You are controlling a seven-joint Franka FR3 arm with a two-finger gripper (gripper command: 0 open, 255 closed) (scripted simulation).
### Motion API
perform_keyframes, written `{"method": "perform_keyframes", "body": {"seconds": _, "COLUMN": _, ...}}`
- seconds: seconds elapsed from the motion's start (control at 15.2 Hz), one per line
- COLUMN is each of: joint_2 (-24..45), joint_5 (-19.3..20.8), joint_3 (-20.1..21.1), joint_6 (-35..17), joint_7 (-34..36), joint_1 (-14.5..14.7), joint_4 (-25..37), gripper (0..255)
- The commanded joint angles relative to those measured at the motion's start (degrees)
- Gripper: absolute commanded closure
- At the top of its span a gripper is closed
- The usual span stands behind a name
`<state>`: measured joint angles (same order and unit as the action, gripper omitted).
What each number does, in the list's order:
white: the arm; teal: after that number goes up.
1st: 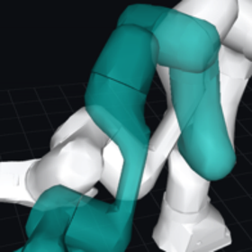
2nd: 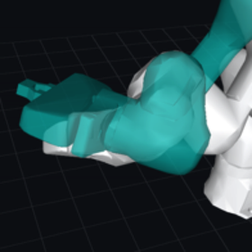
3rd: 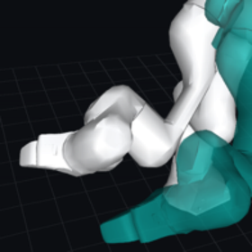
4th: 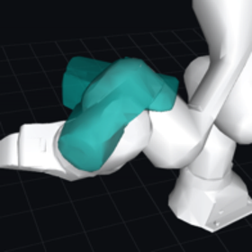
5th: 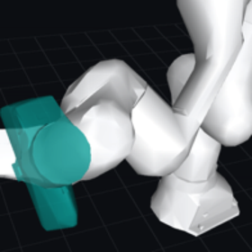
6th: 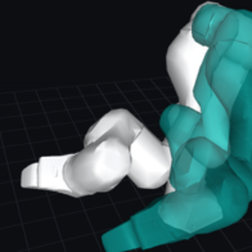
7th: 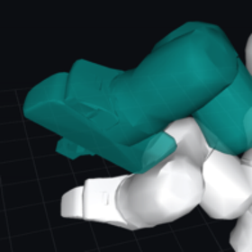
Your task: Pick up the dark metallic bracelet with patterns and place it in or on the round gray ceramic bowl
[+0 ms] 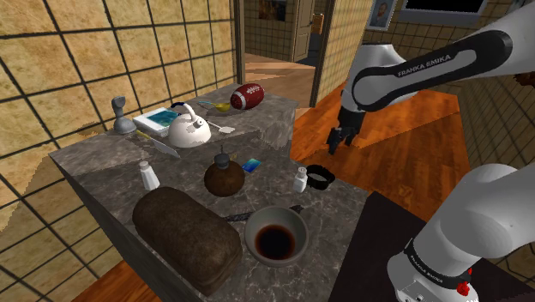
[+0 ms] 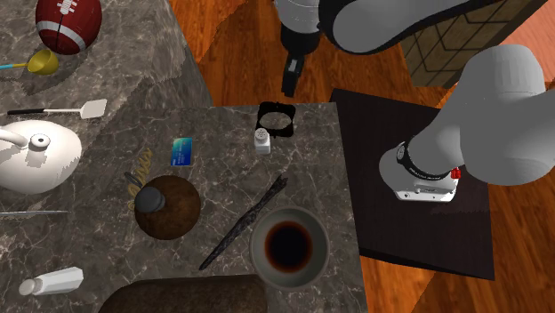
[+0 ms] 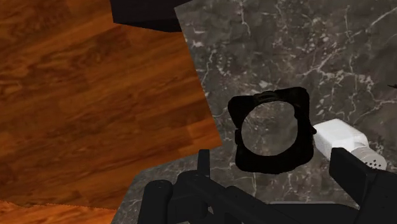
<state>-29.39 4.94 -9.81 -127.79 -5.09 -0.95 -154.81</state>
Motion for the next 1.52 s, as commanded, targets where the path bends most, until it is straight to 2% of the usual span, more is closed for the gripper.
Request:
{"method": "perform_keyframes", "body": {"seconds": 0.0, "joint_2": 4.4, "joint_5": -0.7, "joint_3": -1.1, "joint_6": -5.2, "joint_7": -1.1, "joint_1": 0.5, "joint_4": -0.5, "gripper": 0}}
{"method": "perform_keyframes", "body": {"seconds": 0.33, "joint_2": 16.2, "joint_5": -4.7, "joint_3": -3.8, "joint_6": -16.8, "joint_7": -5.3, "joint_1": 2.6, "joint_4": -0.2, "gripper": 0}}
{"method": "perform_keyframes", "body": {"seconds": 0.79, "joint_2": 22.3, "joint_5": -7.5, "joint_3": -4.3, "joint_6": -23.6, "joint_7": -7.2, "joint_1": 3.7, "joint_4": -1.1, "gripper": 0}}
{"method": "perform_keyframes", "body": {"seconds": 1.32, "joint_2": 22.8, "joint_5": -7.8, "joint_3": -4.3, "joint_6": -24.1, "joint_7": -7.4, "joint_1": 3.8, "joint_4": -1.1, "gripper": 0}}
{"method": "perform_keyframes", "body": {"seconds": 1.39, "joint_2": 22.8, "joint_5": -7.8, "joint_3": -4.3, "joint_6": -24.1, "joint_7": -7.4, "joint_1": 3.8, "joint_4": -1.1, "gripper": 255}}
{"method": "perform_keyframes", "body": {"seconds": 1.45, "joint_2": 22.8, "joint_5": -7.8, "joint_3": -4.3, "joint_6": -24.1, "joint_7": -7.4, "joint_1": 3.8, "joint_4": -1.1, "gripper": 255}}
